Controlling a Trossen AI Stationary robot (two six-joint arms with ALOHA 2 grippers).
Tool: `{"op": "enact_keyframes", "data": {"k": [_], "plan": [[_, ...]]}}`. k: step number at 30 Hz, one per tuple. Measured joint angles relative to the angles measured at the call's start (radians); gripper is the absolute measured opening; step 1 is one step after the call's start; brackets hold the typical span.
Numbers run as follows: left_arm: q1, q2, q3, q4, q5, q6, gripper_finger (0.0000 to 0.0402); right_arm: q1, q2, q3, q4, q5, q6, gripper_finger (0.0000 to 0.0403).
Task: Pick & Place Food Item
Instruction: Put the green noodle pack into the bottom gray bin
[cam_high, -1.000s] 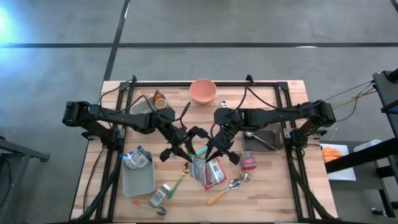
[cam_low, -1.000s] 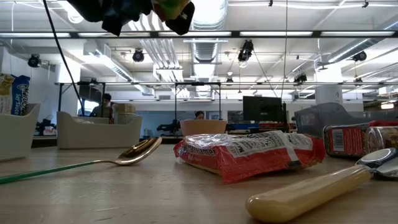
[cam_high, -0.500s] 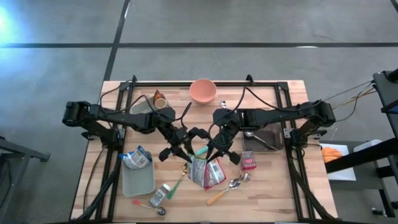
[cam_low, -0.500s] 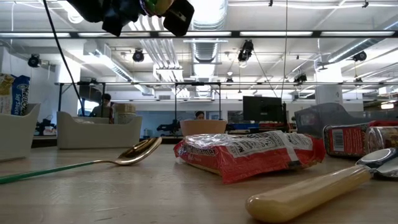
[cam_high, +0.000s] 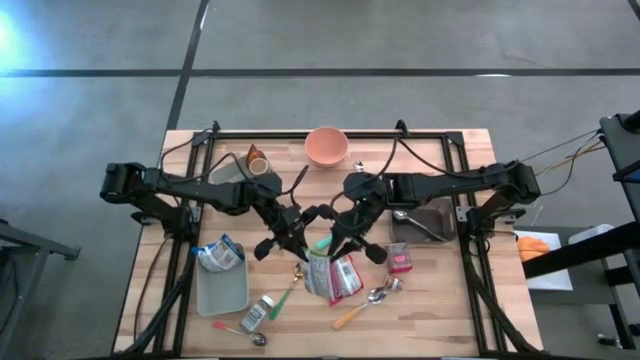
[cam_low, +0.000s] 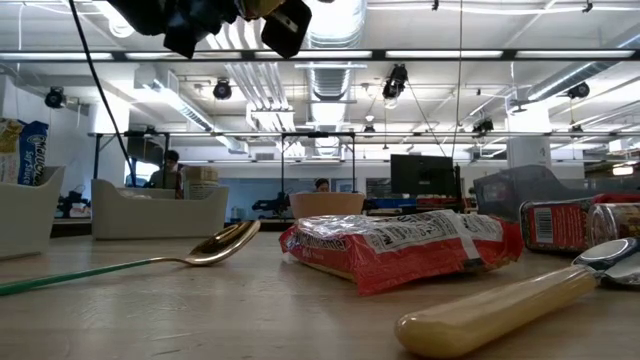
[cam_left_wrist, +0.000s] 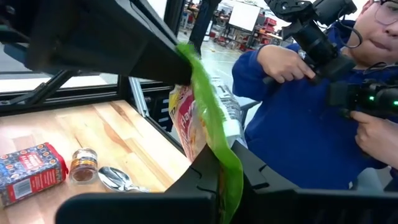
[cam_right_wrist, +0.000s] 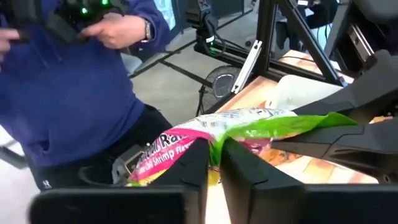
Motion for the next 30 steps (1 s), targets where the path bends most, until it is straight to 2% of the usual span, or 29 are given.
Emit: {"op": "enact_keyframes", "data": {"k": [8, 14, 18, 22, 30], "plan": [[0.0, -0.003, 0.0, -0.066, -0.001, -0.035, 0.0006, 0.0, 0.005, 0.0, -0.016, 0.0, 0.057, 0.0179], [0.0, -0.073, 0.0, -0.24, -0.054, -0.032, 0.0005, -0.002, 0.002, -0.001, -0.087, 0.003, 0.051, 0.026], [0.0, -0.179, 0.0, -0.42, -0.157, -0.018, 0.0005, -0.003, -0.002, -0.001, -0.155, 0.01, 0.048, 0.0286], [-0.001, -0.309, 0.0, -0.618, -0.277, -0.025, 0.0005, -0.002, -0.002, -0.01, -0.201, 0.036, 0.04, 0.0294], [-0.037, -0.554, 0.0, -0.979, -0.581, -0.181, 0.0004, -0.003, -0.001, -0.071, -0.2, 0.039, 0.014, 0.0295]]}}
